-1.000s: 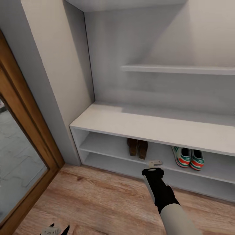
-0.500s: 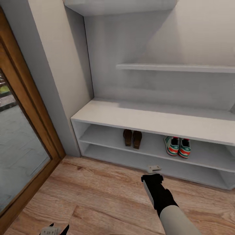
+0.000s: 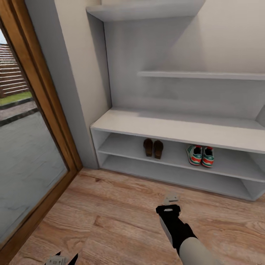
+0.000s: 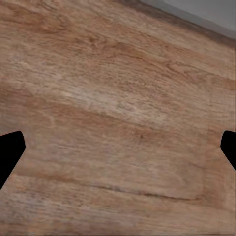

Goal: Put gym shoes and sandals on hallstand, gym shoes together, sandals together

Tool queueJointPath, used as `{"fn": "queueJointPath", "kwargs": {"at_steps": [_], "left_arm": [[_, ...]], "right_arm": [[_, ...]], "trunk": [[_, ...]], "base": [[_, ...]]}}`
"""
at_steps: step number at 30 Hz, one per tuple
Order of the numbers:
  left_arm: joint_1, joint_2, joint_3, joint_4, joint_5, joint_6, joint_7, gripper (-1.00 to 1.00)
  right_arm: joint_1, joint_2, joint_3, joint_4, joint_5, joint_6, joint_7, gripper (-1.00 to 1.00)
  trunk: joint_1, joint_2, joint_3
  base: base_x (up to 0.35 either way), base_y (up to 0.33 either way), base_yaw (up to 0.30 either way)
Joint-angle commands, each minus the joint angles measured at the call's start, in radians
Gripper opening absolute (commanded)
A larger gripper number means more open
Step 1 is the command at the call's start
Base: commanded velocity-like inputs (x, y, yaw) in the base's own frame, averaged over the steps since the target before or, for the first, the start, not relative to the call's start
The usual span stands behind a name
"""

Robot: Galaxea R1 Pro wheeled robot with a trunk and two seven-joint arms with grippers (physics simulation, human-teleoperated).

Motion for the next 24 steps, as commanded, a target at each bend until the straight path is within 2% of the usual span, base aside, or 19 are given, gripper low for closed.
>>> {"fn": "queueJointPath", "kwargs": {"at_steps": [1, 5, 6, 7, 9, 19, 20, 21, 24], "left_arm": [[-0.001, -0.001, 0.009, 0.001, -0.010, -0.005, -0.004, 1.00], [-0.001, -0.001, 0.009, 0.001, -0.010, -0.005, -0.004, 1.00], [-0.001, -0.001, 0.009, 0.001, -0.010, -0.005, -0.004, 1.00], [-0.001, -0.001, 0.009, 0.001, -0.010, -0.005, -0.004, 1.00], [-0.001, -0.001, 0.010, 0.001, -0.010, -0.006, -0.004, 1.00], [-0.001, -0.001, 0.017, -0.003, -0.008, -0.008, -0.004, 1.00], [-0.001, -0.001, 0.017, -0.006, -0.008, -0.008, -0.004, 1.00], [-0.001, -0.001, 0.017, -0.009, -0.007, -0.009, -0.004, 1.00], [-0.001, -0.001, 0.017, -0.010, -0.007, -0.009, -0.004, 1.00]], "right_arm": [[0.000, 0.001, -0.005, 0.019, 0.011, -0.020, 0.001, 1.00], [0.000, 0.001, -0.005, 0.100, 0.011, -0.123, 0.002, 1.00], [0.000, -0.003, -0.005, 0.140, 0.011, -0.171, 0.002, 1.00], [0.000, -0.003, -0.005, 0.140, 0.011, -0.171, 0.002, 1.00], [0.000, -0.016, -0.004, 0.195, 0.011, -0.237, 0.002, 1.00], [0.000, -0.048, -0.003, 0.356, 0.014, -0.391, 0.004, 1.00], [0.001, -0.056, -0.003, 0.384, 0.014, -0.417, 0.004, 1.00], [0.002, -0.085, -0.002, 0.427, 0.014, -0.490, 0.005, 1.00], [0.004, -0.097, -0.002, 0.438, 0.015, -0.531, 0.005, 1.00]], "trunk": [[-0.001, 0.000, -0.001], [-0.001, 0.000, -0.001], [-0.001, 0.000, -0.001], [-0.001, 0.000, -0.001], [-0.001, 0.000, -0.001], [-0.001, 0.000, -0.001], [-0.001, 0.000, -0.001], [-0.001, 0.000, -0.001], [-0.001, 0.000, -0.001]], "base": [[-0.198, 0.242, 0.000], [-0.174, 0.247, 0.000], [-0.120, 0.235, 0.000], [-0.120, 0.235, 0.000], [-0.069, 0.191, 0.000], [-0.022, 0.063, 0.000], [-0.004, 0.012, -0.012], [-0.001, 0.004, -0.182], [-0.001, 0.003, -0.223]]}}
